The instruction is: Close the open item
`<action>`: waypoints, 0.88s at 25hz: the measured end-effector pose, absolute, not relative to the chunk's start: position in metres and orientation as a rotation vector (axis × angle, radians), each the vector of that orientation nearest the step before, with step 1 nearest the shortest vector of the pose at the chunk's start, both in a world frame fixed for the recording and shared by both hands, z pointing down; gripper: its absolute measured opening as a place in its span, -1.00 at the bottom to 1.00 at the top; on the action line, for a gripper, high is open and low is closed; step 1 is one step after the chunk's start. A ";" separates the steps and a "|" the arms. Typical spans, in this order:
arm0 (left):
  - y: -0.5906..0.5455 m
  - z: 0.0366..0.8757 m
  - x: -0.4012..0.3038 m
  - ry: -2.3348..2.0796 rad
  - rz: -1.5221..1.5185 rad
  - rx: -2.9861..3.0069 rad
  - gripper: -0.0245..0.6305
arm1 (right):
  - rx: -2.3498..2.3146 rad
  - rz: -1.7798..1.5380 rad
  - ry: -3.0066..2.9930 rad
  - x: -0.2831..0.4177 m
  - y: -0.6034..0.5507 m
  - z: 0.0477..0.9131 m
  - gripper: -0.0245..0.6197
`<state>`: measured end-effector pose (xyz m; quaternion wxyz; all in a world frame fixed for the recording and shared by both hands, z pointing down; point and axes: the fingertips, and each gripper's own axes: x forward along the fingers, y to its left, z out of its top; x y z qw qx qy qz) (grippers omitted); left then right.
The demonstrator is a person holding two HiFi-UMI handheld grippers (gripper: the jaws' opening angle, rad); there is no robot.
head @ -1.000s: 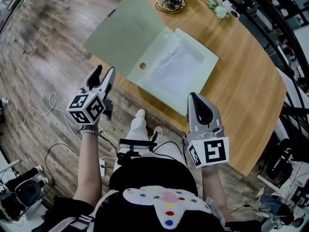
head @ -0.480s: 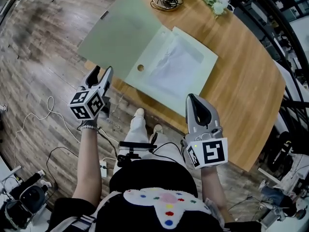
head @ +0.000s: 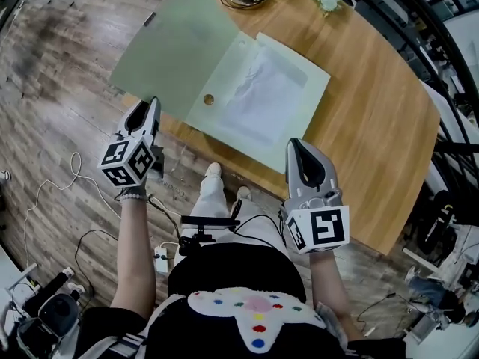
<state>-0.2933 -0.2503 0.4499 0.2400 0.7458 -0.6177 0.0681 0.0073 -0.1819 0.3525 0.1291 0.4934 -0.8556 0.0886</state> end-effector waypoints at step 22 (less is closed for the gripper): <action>-0.232 0.413 -0.250 -1.674 0.270 2.213 -0.88 | 1.504 0.646 -2.219 0.058 -0.152 0.479 -0.30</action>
